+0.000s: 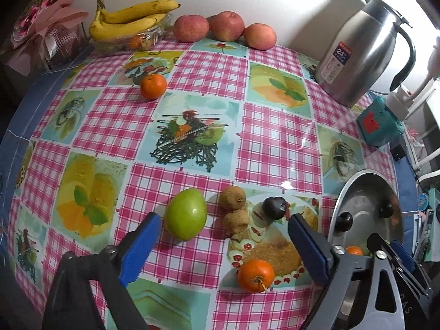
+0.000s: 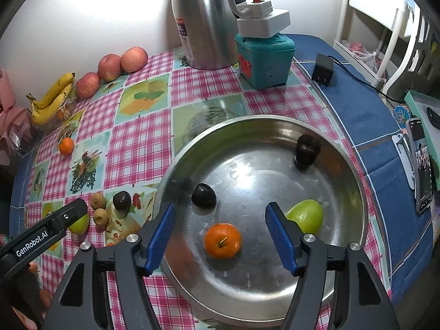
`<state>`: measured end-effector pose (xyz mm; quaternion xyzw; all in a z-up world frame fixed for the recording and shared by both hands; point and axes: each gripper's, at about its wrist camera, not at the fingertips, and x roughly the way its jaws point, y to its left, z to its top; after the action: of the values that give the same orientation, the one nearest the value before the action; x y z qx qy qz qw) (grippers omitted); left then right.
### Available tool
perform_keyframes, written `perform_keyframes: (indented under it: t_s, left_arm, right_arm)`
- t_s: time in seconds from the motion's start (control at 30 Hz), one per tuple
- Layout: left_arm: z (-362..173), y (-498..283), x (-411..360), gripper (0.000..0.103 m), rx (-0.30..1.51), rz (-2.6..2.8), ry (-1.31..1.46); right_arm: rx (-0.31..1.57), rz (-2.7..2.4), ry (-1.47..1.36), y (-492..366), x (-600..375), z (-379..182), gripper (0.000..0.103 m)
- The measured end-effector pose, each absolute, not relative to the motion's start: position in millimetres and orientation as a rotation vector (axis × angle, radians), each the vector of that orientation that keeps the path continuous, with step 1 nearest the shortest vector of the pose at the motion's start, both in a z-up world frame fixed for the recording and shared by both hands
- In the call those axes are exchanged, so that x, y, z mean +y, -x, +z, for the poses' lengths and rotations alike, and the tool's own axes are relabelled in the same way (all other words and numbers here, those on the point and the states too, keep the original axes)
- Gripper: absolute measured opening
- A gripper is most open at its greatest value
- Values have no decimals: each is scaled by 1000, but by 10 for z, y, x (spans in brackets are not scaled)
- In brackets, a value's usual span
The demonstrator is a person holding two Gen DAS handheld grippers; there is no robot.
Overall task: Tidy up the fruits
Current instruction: 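Move both open tools back toward the fruit cluster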
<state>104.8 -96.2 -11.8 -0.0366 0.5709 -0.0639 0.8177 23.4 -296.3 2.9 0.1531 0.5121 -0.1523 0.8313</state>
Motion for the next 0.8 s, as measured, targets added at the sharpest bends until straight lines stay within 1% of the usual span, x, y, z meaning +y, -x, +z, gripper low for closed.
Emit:
perform_keyframes:
  t_s: [0.07,0.13,0.2,0.27,0.3,0.33,0.4,0.8]
  left_arm:
    - [-129,-1052,-952,99,1220,-130,79]
    - [-131,-1052,-946,103,1218,-124,75]
    - [-126,-1050,-941,103,1207,-115,64]
    - [-118,-1045,-937,103,1193,-107,49]
    - [-111,-1042,-933,103,1186,-103,42]
    - [-104,-1039,-933,103,1178,-97,30]
    - [-91,-1036,-934,103,1166,-87,10]
    - [-78,-962,-905,103,1176,-97,-41]
  right_arm:
    - [1090,-325,-321,-238,-2967,15,69]
    - [1092,-327,-319,-242,-2968,10,69]
    - [1090,-328,-319,-243,-2972,11,70]
    - [1082,-332,-317,-244,-2972,17,74]
    - [1077,-336,-312,-243,-2969,21,80]
    - [1070,-342,-302,-239,-2964,27,88]
    - [1065,-355,-291,-235,-2962,30,100]
    - [1060,-351,-278,-208,-2935,33,101]
